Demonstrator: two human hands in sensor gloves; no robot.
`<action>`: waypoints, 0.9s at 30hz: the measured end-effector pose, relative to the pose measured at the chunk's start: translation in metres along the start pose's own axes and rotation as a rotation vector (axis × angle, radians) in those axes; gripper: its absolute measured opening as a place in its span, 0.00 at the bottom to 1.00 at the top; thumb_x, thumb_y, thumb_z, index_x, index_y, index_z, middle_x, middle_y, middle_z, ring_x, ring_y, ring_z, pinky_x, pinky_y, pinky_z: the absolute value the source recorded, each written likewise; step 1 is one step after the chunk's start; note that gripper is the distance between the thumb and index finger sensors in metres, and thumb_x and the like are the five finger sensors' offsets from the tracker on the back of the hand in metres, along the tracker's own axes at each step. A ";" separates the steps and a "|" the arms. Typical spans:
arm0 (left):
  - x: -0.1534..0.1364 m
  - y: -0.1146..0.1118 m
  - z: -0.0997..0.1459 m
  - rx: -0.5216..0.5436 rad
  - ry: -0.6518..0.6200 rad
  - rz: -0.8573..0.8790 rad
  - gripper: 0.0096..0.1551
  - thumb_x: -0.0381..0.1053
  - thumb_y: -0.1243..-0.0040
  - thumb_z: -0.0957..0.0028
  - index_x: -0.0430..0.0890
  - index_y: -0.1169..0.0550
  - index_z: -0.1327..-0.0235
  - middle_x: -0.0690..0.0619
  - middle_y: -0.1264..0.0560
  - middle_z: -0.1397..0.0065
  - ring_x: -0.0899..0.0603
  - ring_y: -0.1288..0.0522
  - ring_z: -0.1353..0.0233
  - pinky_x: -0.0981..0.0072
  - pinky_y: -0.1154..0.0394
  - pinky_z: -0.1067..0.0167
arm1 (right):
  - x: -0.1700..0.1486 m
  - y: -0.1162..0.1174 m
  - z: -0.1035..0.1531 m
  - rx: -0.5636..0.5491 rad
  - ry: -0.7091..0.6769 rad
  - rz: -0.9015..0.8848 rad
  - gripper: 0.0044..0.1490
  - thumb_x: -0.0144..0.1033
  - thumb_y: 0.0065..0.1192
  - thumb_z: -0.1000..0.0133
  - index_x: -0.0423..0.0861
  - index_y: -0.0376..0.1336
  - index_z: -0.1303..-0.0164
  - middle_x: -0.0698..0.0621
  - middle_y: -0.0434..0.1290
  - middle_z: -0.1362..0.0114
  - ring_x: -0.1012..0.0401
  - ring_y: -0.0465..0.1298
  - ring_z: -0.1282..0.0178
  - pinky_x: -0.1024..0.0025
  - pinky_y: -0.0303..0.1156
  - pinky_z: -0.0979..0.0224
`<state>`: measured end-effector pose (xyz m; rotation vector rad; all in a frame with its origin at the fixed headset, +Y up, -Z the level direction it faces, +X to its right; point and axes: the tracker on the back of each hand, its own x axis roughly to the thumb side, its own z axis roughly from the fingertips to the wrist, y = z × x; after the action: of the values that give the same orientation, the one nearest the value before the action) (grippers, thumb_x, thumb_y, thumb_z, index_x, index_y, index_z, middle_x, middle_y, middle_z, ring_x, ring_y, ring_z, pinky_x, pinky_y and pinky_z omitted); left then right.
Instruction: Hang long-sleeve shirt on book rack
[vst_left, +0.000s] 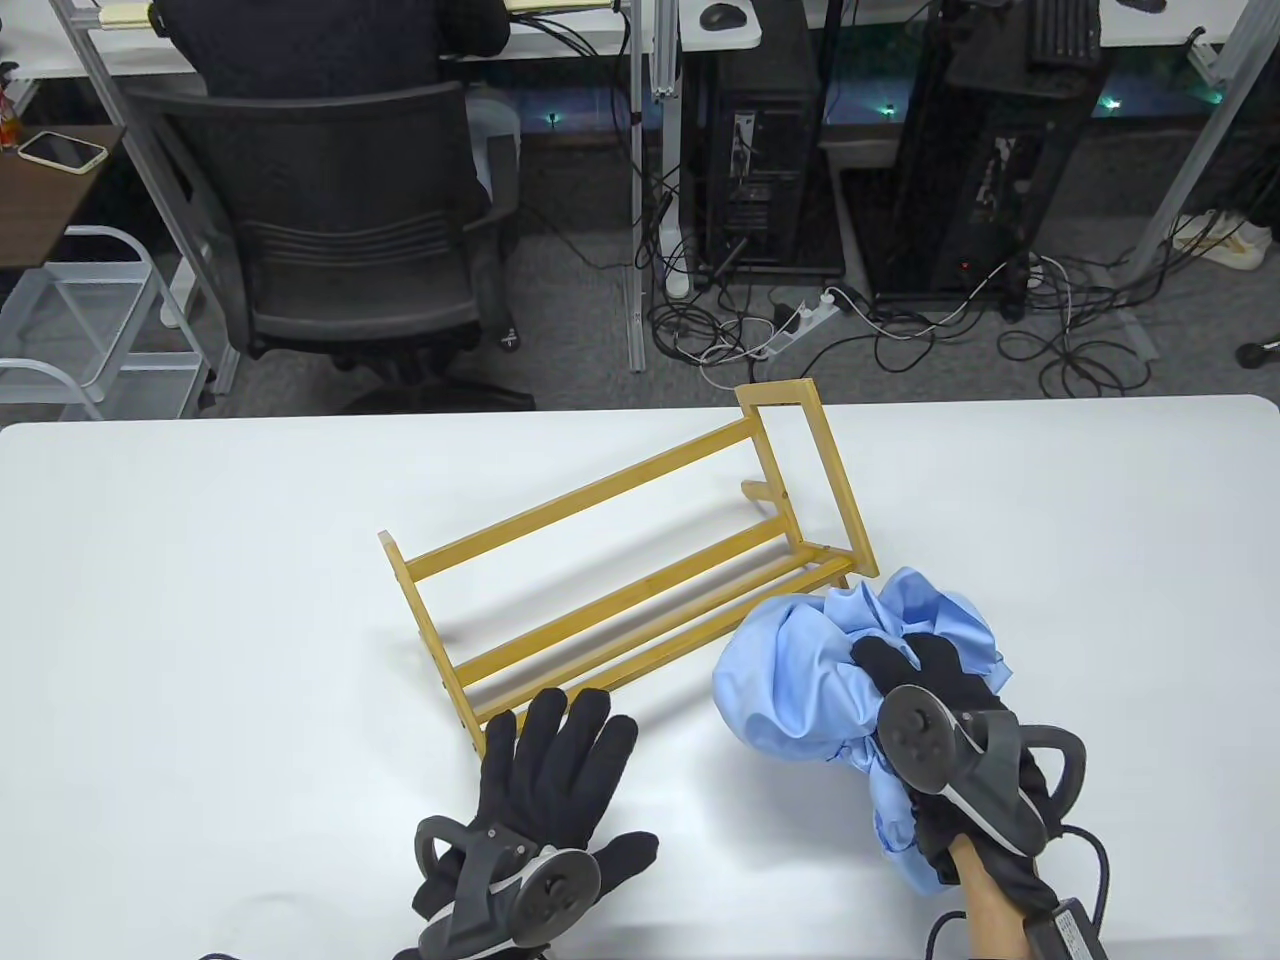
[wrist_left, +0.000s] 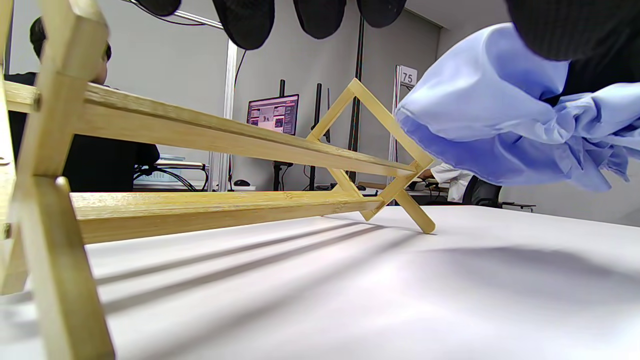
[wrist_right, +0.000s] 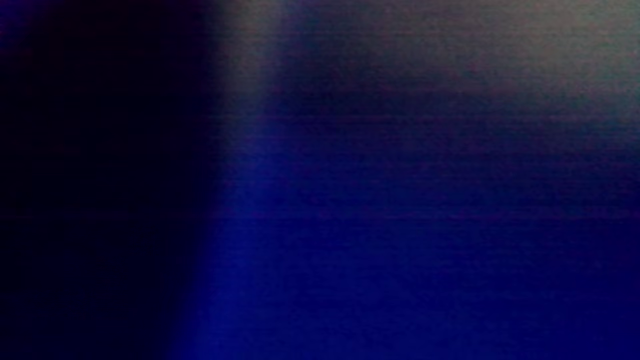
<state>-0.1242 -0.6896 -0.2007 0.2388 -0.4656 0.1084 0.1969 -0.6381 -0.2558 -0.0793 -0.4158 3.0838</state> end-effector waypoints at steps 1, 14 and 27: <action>0.000 0.000 0.000 -0.001 0.000 -0.001 0.59 0.81 0.46 0.53 0.55 0.47 0.14 0.48 0.49 0.04 0.27 0.44 0.09 0.23 0.46 0.22 | 0.000 0.000 0.000 0.000 0.000 -0.001 0.42 0.50 0.81 0.55 0.73 0.58 0.35 0.57 0.69 0.27 0.56 0.84 0.53 0.77 0.86 0.63; 0.002 0.001 0.000 -0.009 -0.018 0.003 0.59 0.82 0.46 0.53 0.55 0.47 0.14 0.48 0.49 0.04 0.27 0.43 0.10 0.23 0.46 0.22 | 0.028 -0.011 -0.021 -0.034 -0.002 -0.041 0.42 0.50 0.81 0.56 0.73 0.58 0.35 0.57 0.70 0.27 0.56 0.84 0.53 0.77 0.86 0.63; 0.004 0.000 -0.002 -0.021 -0.028 0.011 0.59 0.82 0.46 0.53 0.55 0.47 0.14 0.47 0.49 0.04 0.27 0.43 0.09 0.23 0.46 0.22 | 0.078 -0.010 -0.068 -0.037 -0.039 -0.063 0.43 0.50 0.81 0.56 0.73 0.58 0.34 0.57 0.70 0.26 0.56 0.85 0.53 0.76 0.86 0.62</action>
<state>-0.1200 -0.6887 -0.2008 0.2172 -0.4958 0.1114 0.1225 -0.6075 -0.3220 -0.0060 -0.4678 3.0206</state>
